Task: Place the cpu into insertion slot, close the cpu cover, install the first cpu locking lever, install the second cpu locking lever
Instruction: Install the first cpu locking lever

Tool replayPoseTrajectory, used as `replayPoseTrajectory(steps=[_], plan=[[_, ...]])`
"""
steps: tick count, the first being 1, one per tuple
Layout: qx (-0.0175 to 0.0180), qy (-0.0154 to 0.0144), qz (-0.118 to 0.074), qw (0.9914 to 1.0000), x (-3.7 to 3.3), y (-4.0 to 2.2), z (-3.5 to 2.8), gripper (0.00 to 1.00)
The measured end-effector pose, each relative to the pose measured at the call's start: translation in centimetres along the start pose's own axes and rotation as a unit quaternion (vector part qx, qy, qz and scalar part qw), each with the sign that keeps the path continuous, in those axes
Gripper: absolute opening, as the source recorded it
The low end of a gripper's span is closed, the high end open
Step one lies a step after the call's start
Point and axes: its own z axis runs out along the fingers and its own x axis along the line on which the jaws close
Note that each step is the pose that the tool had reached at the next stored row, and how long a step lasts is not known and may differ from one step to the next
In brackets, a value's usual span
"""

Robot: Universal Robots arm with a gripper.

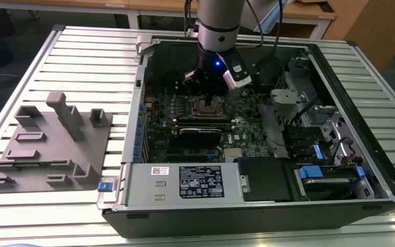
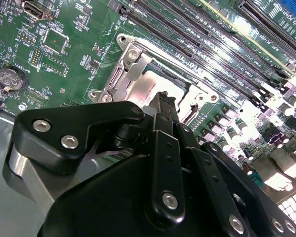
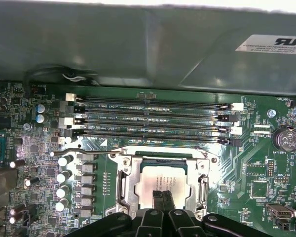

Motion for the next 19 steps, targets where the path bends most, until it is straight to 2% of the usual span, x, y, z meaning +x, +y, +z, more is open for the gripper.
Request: replayPoseTrajectory(steps=[3, 12, 19], plan=[[0.0001, 0.0, 0.0, 1.0, -0.01, 0.0, -0.19, 0.11], [0.0, 0.0, 0.0, 1.0, -0.04, 0.02, -1.69, 0.11], [0.0, 0.0, 0.0, 1.0, -0.03, 0.02, -1.78, 0.11]])
